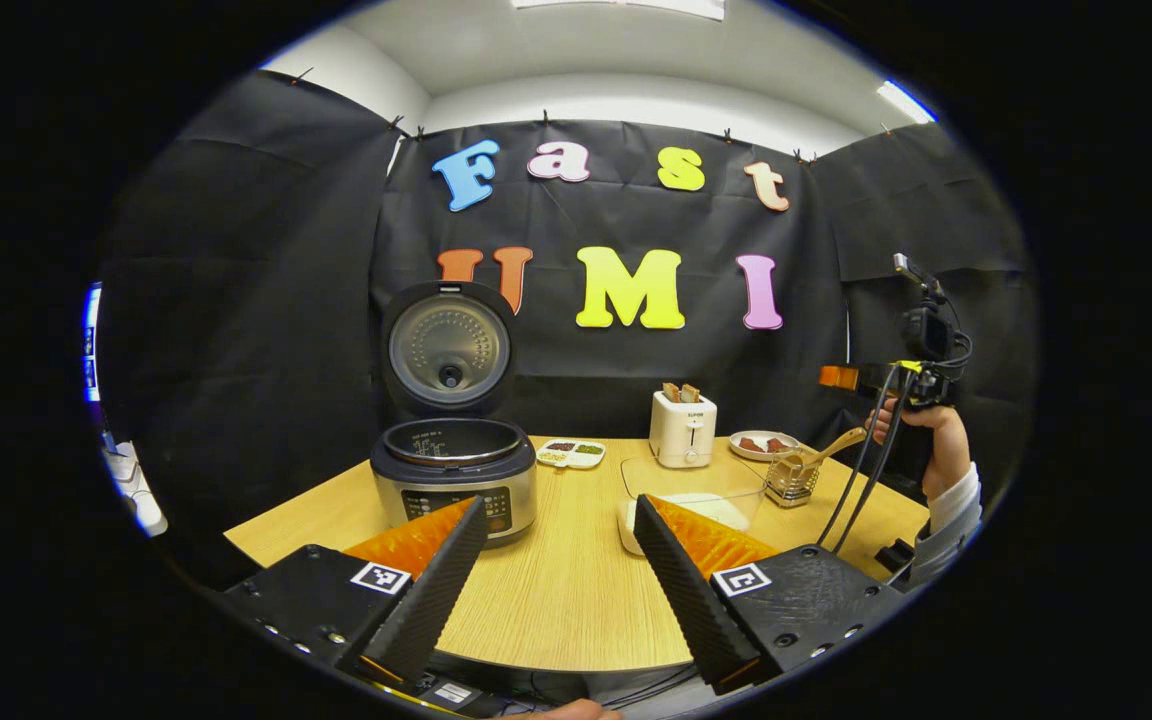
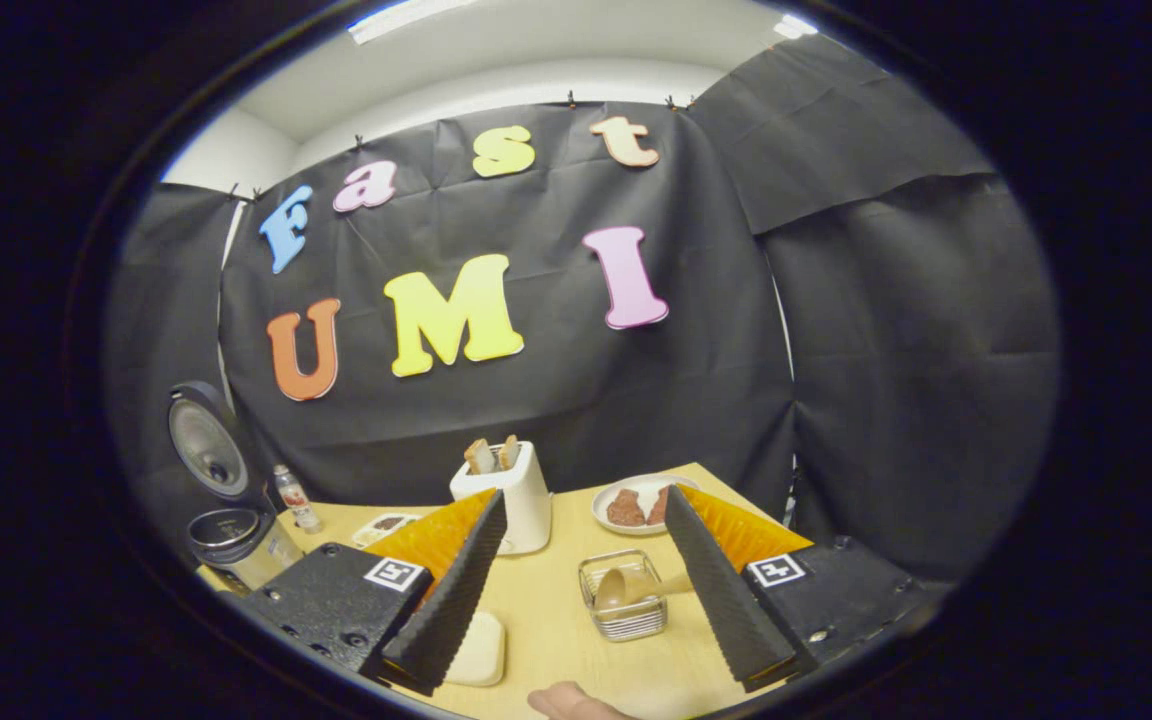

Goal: Close the left gripper, press the button to open the rice cooker; take a wooden spoon from the chopstick holder with the right hand, scoop a spoonful of rice and pour it into the rice cooker, then put the wooden spoon back into the chopstick holder.

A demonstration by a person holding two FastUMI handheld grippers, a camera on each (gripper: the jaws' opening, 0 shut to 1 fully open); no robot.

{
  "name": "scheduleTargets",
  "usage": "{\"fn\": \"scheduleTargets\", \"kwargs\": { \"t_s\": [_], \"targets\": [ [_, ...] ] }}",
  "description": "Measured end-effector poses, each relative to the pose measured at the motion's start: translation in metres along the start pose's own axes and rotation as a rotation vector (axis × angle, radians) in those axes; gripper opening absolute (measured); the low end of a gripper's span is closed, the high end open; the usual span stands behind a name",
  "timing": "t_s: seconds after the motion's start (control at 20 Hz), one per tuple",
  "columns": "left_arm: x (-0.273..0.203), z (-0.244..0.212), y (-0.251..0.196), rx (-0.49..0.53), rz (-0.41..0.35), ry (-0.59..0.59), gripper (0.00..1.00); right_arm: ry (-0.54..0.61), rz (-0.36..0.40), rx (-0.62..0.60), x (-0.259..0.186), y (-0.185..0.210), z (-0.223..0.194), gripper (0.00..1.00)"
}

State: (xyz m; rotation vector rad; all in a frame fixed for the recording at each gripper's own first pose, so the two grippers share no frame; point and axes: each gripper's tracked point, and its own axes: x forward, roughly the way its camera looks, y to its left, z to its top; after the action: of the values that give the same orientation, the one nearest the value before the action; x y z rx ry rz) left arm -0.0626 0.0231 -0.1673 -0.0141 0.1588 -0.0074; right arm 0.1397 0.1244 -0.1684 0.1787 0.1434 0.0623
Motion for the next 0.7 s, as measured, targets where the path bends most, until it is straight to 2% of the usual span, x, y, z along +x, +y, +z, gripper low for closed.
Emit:
{"fn": "scheduleTargets", "kwargs": {
  "t_s": [0.1, 0.25, 0.3, 0.35, 0.45, 0.55, 0.6, 0.65, 0.7],
  "targets": [
    [0.002, 0.006, 0.011, -0.002, 0.02, -0.002, 0.94, -0.003, 0.005, -0.034, -0.02, 0.006, 0.003, 1.0],
    [0.013, 0.025, 0.019, 0.006, 0.023, -0.029, 0.94, -0.047, 0.042, -0.026, -0.052, 0.014, 0.018, 1.0],
    [0.019, 0.031, 0.026, 0.003, 0.033, -0.04, 0.94, -0.047, 0.04, -0.024, -0.058, 0.011, 0.014, 0.96],
    [0.025, 0.035, 0.033, 0.001, 0.04, -0.043, 0.94, -0.038, 0.043, -0.027, -0.064, 0.009, 0.012, 1.0],
    [0.04, 0.047, 0.044, -0.011, 0.051, -0.046, 0.94, -0.026, 0.064, -0.045, -0.075, 0.011, 0.009, 0.96],
    [0.053, 0.061, 0.049, -0.031, 0.032, -0.048, 0.94, -0.039, 0.088, -0.061, -0.083, 0.013, 0.012, 0.96],
    [0.061, 0.07, 0.052, -0.032, 0.02, -0.062, 0.94, -0.049, 0.091, -0.061, -0.083, 0.011, 0.012, 1.0],
    [0.069, 0.081, 0.062, -0.026, 0.023, -0.077, 0.94, -0.055, 0.089, -0.061, -0.085, 0.009, 0.01, 0.96],
    [0.076, 0.092, 0.072, -0.015, 0.039, -0.098, 0.94, -0.055, 0.089, -0.064, -0.085, 0.008, 0.004, 1.0]
  ]
}}
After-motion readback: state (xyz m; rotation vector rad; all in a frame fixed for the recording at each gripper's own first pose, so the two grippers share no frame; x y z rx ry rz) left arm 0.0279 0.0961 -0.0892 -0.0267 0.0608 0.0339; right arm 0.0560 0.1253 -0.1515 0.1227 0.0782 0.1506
